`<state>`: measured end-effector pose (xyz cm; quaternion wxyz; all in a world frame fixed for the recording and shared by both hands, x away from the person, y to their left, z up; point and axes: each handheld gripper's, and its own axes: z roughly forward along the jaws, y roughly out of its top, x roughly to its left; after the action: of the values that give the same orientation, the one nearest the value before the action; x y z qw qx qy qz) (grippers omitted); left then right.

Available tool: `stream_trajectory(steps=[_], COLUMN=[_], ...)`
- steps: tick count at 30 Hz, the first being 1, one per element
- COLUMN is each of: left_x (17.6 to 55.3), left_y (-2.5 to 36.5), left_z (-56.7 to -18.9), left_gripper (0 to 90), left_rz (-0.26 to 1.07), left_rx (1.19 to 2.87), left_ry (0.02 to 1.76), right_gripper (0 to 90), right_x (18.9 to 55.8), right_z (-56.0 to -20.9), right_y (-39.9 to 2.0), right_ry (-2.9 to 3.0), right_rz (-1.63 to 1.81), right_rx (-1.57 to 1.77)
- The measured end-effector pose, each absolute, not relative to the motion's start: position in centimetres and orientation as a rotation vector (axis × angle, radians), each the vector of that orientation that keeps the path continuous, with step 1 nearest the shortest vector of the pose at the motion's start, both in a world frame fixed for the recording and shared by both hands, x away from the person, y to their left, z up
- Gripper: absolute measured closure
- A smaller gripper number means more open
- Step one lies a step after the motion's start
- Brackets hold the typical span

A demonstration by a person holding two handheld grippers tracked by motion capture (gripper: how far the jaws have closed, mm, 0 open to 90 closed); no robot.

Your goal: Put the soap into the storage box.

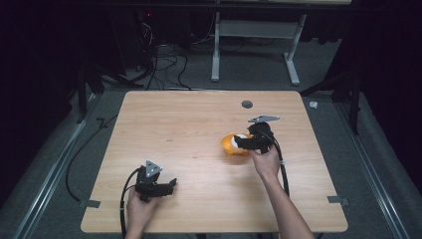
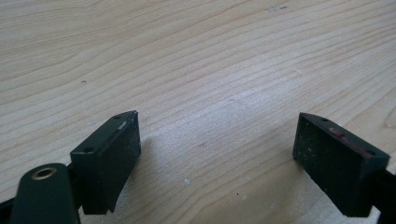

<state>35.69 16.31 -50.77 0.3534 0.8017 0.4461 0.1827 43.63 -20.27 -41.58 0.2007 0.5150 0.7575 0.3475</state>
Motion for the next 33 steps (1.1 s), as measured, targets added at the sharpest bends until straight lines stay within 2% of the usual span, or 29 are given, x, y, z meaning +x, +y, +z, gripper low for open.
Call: stream_trajectory(steps=[33], left_x=[35.7], left_y=[16.3], left_z=[-50.8], left_gripper=[15.6], left_rz=[0.473], left_rx=[2.073], left_ry=[1.154], right_gripper=[27.8], right_x=[40.6], right_z=[-39.5], right_y=[-23.7], right_ry=[2.030], right_rz=[1.050], right_rx=[1.406])
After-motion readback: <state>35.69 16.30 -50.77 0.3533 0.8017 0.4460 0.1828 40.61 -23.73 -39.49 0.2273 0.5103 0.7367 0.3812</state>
